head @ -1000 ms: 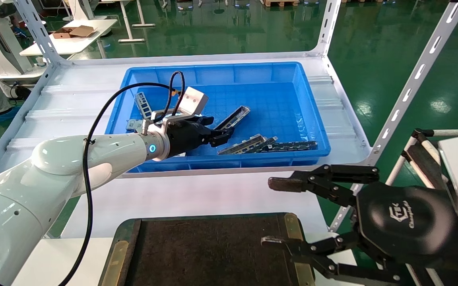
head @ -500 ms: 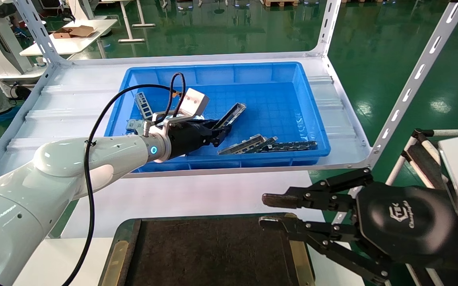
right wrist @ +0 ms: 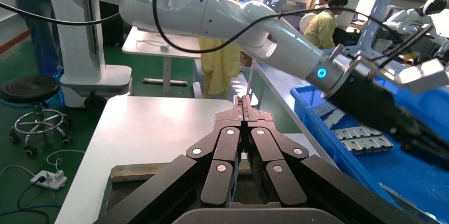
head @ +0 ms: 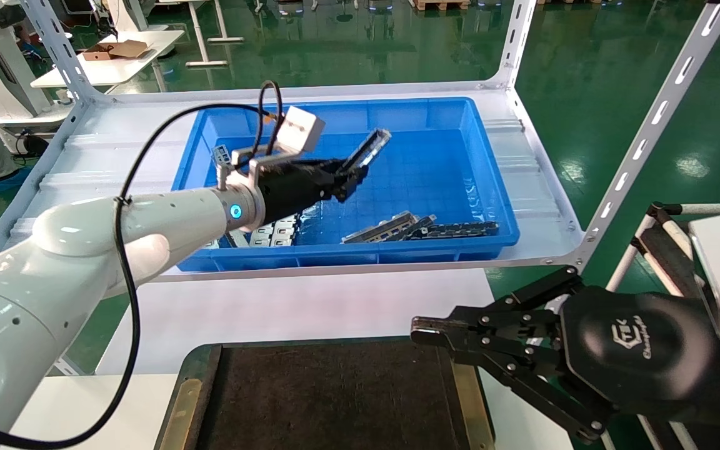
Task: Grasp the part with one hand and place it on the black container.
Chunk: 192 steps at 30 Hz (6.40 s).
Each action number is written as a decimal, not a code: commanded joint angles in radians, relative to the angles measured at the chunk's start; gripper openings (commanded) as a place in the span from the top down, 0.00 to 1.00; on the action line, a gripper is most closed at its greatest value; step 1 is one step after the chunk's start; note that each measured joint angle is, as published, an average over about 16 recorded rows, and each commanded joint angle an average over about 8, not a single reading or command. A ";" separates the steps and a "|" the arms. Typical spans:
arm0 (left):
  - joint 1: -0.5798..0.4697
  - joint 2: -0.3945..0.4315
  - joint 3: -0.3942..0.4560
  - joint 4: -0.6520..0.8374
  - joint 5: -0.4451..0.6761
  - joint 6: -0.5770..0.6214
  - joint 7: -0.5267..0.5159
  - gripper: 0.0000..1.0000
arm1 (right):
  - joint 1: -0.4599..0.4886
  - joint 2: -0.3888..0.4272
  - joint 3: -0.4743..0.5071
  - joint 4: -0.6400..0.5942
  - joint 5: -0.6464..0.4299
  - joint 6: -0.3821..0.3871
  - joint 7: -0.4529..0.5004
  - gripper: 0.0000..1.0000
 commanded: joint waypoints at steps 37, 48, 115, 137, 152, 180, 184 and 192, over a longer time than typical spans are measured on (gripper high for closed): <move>0.301 -0.410 -0.104 -0.446 -0.294 0.684 0.063 1.00 | 0.001 0.001 -0.002 0.000 0.002 0.001 -0.001 1.00; 0.660 -0.540 -0.057 -0.855 -0.328 0.275 -0.083 1.00 | 0.001 0.001 -0.003 0.000 0.002 0.001 -0.002 1.00; 0.873 -0.014 -0.060 -0.650 -0.126 -0.737 -0.271 0.34 | 0.001 0.003 -0.007 0.000 0.005 0.003 -0.003 0.21; 0.870 -0.015 -0.035 -0.652 -0.106 -0.755 -0.319 0.00 | 0.002 0.003 -0.008 0.000 0.005 0.003 -0.004 0.00; 0.864 -0.054 -0.064 -0.715 -0.067 -0.705 -0.337 0.00 | 0.002 0.004 -0.009 0.000 0.006 0.004 -0.004 0.00; 0.804 -0.372 -0.163 -0.962 -0.044 -0.130 -0.222 0.00 | 0.002 0.004 -0.010 0.000 0.007 0.004 -0.005 0.00; 0.807 -0.432 -0.199 -1.005 -0.065 -0.049 -0.185 0.00 | 0.002 0.004 -0.010 0.000 0.007 0.005 -0.005 0.00; 0.797 -0.535 -0.278 -1.033 -0.128 0.139 -0.100 0.00 | 0.002 0.004 -0.011 0.000 0.007 0.005 -0.005 0.00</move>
